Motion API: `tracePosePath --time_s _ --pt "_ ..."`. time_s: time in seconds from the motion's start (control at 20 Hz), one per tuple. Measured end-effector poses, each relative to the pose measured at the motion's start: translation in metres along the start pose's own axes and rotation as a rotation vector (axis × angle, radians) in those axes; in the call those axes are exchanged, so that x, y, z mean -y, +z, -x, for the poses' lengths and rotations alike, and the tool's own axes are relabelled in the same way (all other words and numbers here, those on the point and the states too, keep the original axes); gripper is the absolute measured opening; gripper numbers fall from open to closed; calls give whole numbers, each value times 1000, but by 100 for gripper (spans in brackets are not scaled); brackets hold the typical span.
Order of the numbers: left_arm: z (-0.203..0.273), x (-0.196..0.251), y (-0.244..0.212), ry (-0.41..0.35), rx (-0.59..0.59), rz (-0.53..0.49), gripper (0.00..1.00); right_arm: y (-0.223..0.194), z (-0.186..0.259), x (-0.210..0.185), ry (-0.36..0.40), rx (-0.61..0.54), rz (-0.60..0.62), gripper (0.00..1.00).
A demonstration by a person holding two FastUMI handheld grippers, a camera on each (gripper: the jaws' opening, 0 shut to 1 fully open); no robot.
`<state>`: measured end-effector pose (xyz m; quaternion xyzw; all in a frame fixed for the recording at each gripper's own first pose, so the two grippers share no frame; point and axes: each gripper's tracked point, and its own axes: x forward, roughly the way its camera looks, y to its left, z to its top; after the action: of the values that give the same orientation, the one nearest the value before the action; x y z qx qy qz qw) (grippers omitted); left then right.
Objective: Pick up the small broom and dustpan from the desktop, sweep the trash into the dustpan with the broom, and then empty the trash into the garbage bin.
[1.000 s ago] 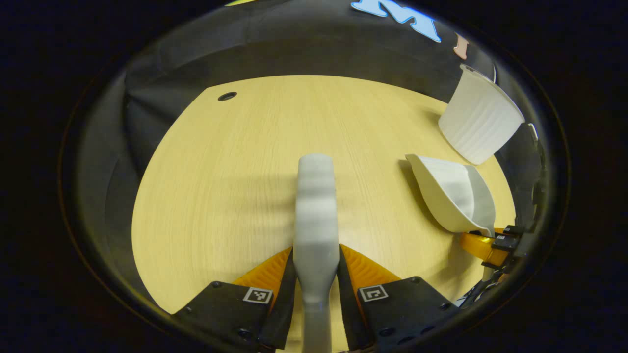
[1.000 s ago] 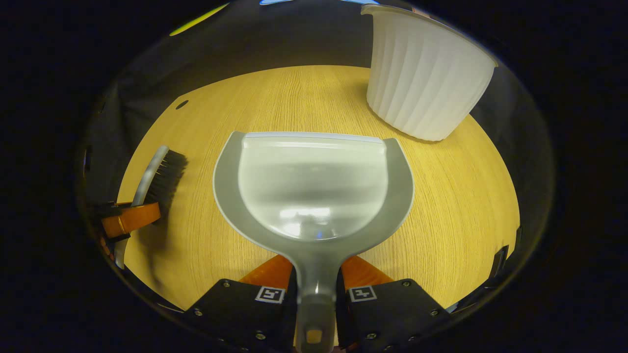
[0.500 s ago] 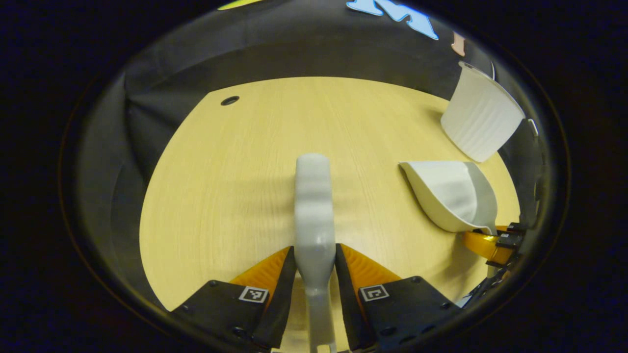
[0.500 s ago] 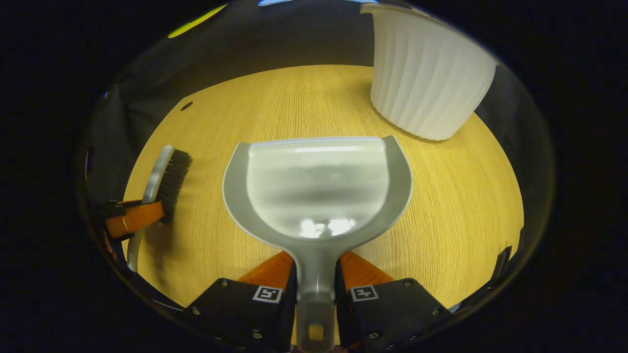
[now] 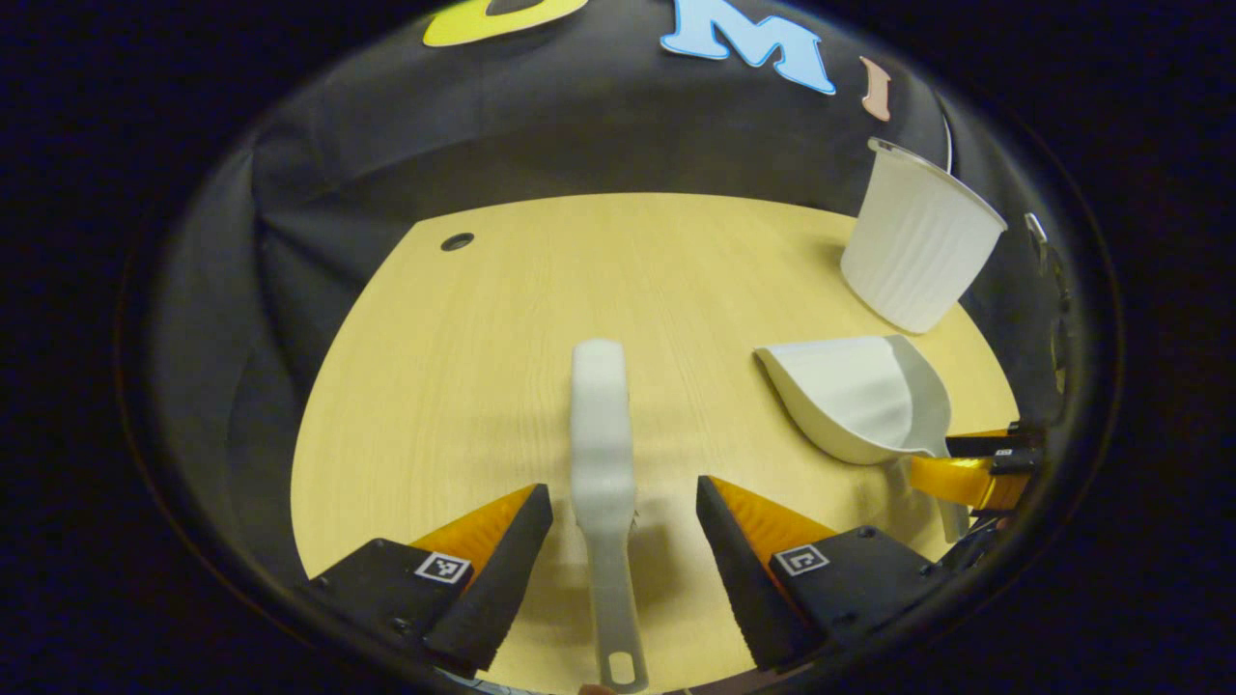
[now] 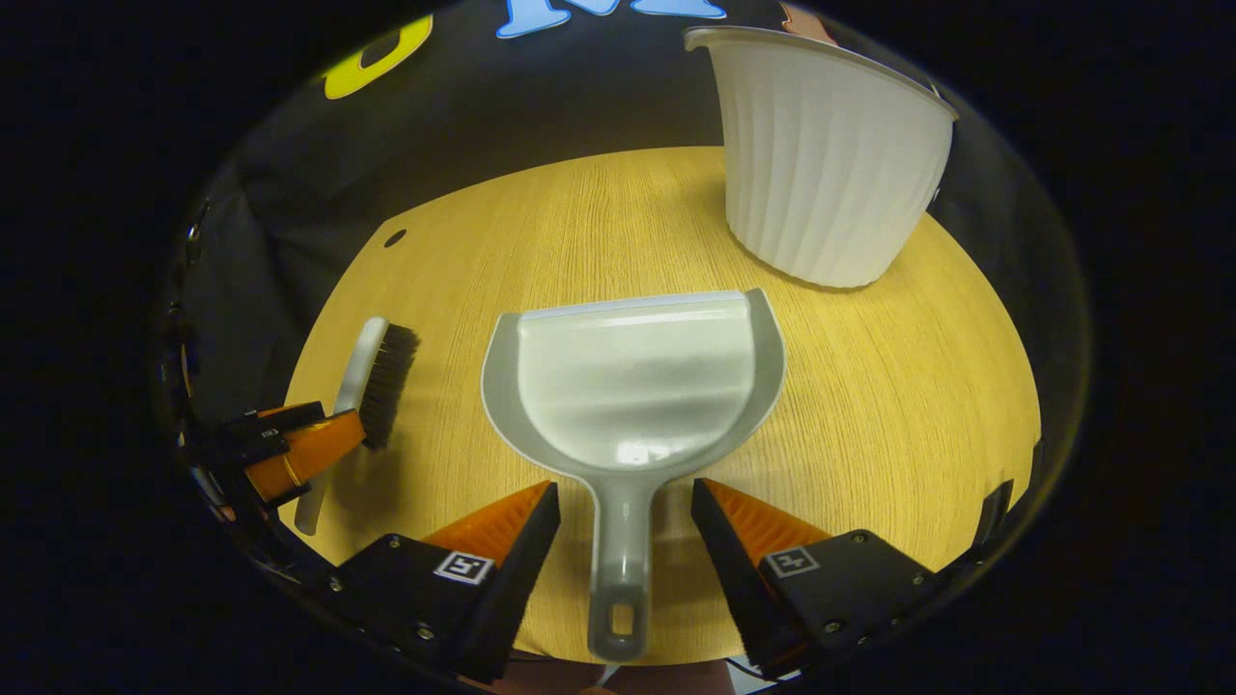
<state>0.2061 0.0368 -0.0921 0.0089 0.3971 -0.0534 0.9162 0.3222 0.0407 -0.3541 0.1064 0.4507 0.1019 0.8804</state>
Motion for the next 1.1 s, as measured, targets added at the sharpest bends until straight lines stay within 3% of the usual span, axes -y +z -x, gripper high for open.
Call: tracePosePath --time_s 0.05,0.25,0.45,0.8,1.1 --pt "5 -1 3 6 21 0 99 1 5 0 5 12 0 98" --pt "27 -1 23 31 138 -11 100 16 31 7 13 78 37 98" --pt "62 12 58 51 328 -12 98 58 69 20 -6 249 126 98" --pt "133 29 114 68 619 75 100 114 119 29 -46 536 319 98" --pt "180 27 144 82 793 98 98 143 163 21 -36 691 300 96"
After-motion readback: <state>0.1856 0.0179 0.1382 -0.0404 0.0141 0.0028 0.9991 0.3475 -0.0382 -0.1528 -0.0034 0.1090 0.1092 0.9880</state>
